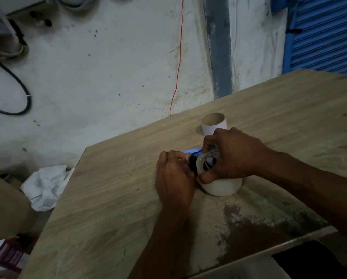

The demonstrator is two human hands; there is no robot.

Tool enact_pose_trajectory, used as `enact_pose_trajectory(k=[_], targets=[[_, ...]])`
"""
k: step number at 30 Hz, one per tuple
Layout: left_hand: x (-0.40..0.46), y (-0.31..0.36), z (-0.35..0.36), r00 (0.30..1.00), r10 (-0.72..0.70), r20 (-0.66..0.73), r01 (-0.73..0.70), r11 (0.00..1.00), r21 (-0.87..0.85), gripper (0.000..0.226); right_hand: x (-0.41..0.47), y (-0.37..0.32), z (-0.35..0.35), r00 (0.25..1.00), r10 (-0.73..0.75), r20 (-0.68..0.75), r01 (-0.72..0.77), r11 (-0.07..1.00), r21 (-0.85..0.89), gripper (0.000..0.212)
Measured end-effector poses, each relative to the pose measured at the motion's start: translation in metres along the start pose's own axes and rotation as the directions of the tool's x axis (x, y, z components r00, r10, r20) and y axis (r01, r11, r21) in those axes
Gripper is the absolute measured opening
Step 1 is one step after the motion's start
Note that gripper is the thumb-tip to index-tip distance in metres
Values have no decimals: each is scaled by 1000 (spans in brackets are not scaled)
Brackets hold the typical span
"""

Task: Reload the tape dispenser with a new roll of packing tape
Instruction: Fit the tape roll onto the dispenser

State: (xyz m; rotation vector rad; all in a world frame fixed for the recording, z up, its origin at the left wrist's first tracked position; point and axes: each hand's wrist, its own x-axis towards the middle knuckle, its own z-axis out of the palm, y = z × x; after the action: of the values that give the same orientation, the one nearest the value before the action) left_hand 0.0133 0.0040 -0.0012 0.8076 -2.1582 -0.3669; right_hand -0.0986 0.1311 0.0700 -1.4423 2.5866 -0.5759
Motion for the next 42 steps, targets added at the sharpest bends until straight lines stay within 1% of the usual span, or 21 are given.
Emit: enact_pose_trajectory(k=[3,5,10,11,14,15,16,18,21,23,25,26,28,29,30,32,34,36,38,40,42], targets=[[-2,8,-3,998,-49,45,43,991,128,19,-2,0,1,1000,-10,14,11,1000,-22,73],[-2,13,-6,994,-96,52,86,982,170,18,-1,-1,0,999,-8,34,9,999,-36,72],[-6,21,-6,970,-227,88,216,969,123,17,-1,-2,-4,998,0,68,4,998,-64,72],[-6,20,-7,966,-235,104,220,966,138,17,-1,-2,-4,997,-1,73,7,997,-76,71],[-6,12,-7,958,-214,191,168,958,232,22,-3,-2,-1,997,-8,79,16,994,-105,71],[-5,7,-6,960,-194,199,152,966,211,21,-3,-2,0,997,-9,80,17,994,-110,72],[-5,2,-5,971,-155,180,130,981,145,17,-4,-1,1,997,-13,80,22,993,-112,73],[-5,-9,-1,994,-56,91,57,998,-17,6,-4,1,1,997,-20,75,27,994,-102,75],[-4,-18,3,1000,19,18,-16,987,-160,12,-3,5,2,997,-10,80,15,997,-71,77],[-2,-19,1,998,-28,62,44,958,-282,17,-3,5,3,996,3,87,3,998,-61,80],[0,-20,-4,983,-106,152,160,898,-410,8,-3,3,2,996,7,86,-2,998,-67,86],[1,-20,-6,973,-138,186,212,859,-467,7,-4,3,1,997,5,81,1,997,-74,89],[2,-25,-13,958,-191,213,279,785,-553,23,-6,3,0,997,4,73,1,997,-74,96],[3,-30,-15,958,-218,187,286,782,-554,29,-8,3,-1,997,6,72,-1,998,-62,100],[6,-34,-18,960,-240,146,281,805,-523,33,-10,3,-2,997,6,78,-3,999,-43,103],[11,-39,-25,960,-254,117,279,834,-476,34,-14,5,-7,992,-5,128,6,1000,0,116],[17,-36,-29,963,-179,202,258,832,-491,32,-18,6,-13,976,-24,215,16,999,40,129],[23,-32,-29,946,-62,317,210,864,-457,48,-21,6,-15,965,-46,259,31,998,60,135],[28,-26,-27,907,5,421,200,875,-440,62,-23,8,-12,967,-53,248,37,997,69,136],[32,-22,-25,886,27,463,218,857,-466,61,-22,11,-10,973,-48,225,32,997,74,136],[32,-22,-23,888,40,459,226,830,-510,56,-21,14,-9,975,-43,216,26,996,82,136]])
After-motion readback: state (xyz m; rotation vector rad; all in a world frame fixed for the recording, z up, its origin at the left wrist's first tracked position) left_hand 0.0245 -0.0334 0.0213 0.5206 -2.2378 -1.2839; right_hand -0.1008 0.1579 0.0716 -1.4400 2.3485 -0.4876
